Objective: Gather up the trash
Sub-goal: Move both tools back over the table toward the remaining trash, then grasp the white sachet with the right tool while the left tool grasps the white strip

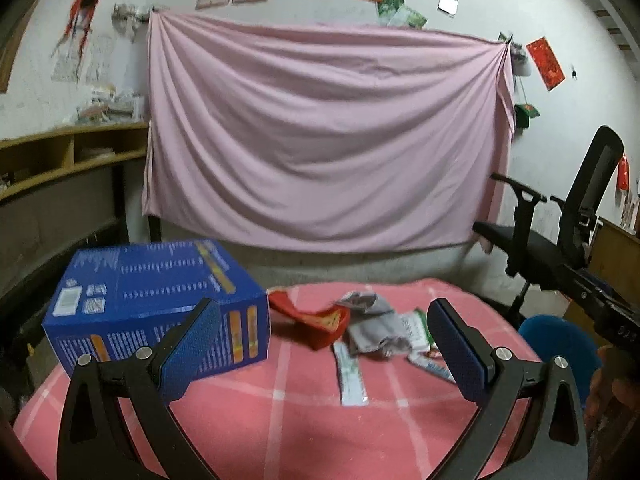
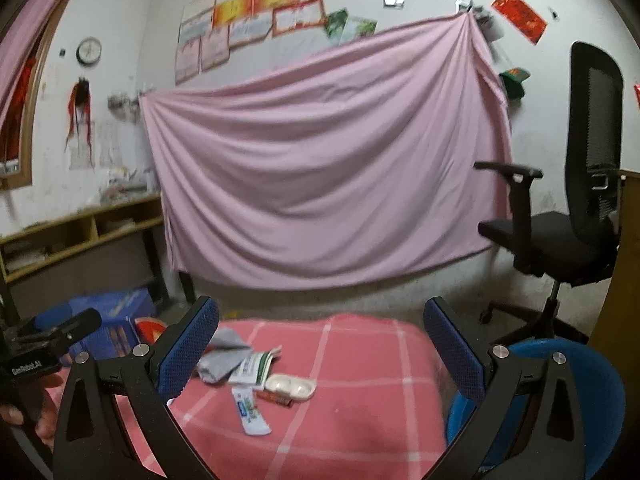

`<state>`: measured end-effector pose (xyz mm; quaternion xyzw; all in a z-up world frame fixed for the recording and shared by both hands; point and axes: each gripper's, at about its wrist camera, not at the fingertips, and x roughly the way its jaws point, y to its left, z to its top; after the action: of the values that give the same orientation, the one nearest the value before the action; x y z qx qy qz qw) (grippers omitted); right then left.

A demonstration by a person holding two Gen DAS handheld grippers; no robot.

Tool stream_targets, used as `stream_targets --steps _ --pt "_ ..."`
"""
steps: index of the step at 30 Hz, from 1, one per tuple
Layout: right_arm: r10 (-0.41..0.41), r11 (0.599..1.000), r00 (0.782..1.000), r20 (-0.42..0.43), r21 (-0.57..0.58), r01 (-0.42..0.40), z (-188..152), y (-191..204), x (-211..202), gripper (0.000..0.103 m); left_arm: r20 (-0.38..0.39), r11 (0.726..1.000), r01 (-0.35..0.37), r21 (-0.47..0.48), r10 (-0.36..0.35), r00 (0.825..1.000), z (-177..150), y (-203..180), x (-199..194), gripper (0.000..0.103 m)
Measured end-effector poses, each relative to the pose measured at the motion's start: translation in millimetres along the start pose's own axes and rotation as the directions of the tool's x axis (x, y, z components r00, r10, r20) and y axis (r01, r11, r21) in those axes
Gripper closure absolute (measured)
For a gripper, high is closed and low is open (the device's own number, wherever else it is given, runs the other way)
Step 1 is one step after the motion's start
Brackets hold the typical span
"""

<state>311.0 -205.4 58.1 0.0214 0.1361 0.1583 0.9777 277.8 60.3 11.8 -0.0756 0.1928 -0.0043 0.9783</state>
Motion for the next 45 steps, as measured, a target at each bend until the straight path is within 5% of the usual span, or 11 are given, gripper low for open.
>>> stream_targets --steps 7,11,16,21,26,32,45 --pt "0.022 1.000 0.988 -0.156 -0.018 -0.025 -15.9 10.3 26.3 0.000 -0.169 0.999 0.032 0.022 -0.028 0.985 -9.3 -1.3 24.3 0.003" --pt "0.034 0.998 0.969 -0.246 -0.037 -0.045 -24.5 15.7 38.7 0.011 -0.247 0.999 0.038 0.032 -0.029 0.969 -11.0 -4.5 37.7 0.005" --pt "0.052 0.995 0.919 -0.392 -0.053 -0.079 -38.6 20.6 59.1 0.021 -0.333 0.996 0.084 0.024 -0.071 0.940 -13.1 -3.8 51.5 0.029" --pt "0.096 0.991 0.873 -0.478 -0.031 -0.126 -47.1 22.0 70.3 0.044 -0.420 0.990 0.134 0.035 -0.108 0.901 -14.7 -9.5 66.0 0.040" --pt "0.147 0.982 0.807 -0.572 -0.010 -0.186 -57.7 27.6 84.8 0.055 -0.493 0.990 0.139 0.033 -0.105 0.864 -18.6 -9.0 80.4 0.055" --pt "0.182 0.974 0.755 -0.630 0.011 -0.225 -66.2 33.2 93.0 0.063 -0.497 0.988 0.149 0.033 -0.114 0.860 -16.8 -10.8 81.6 0.067" --pt "0.185 0.970 0.737 -0.650 0.001 -0.243 -68.8 40.4 95.0 0.083 -0.490 0.981 0.145 0.127 -0.065 0.869 -22.5 -29.2 81.4 0.094"
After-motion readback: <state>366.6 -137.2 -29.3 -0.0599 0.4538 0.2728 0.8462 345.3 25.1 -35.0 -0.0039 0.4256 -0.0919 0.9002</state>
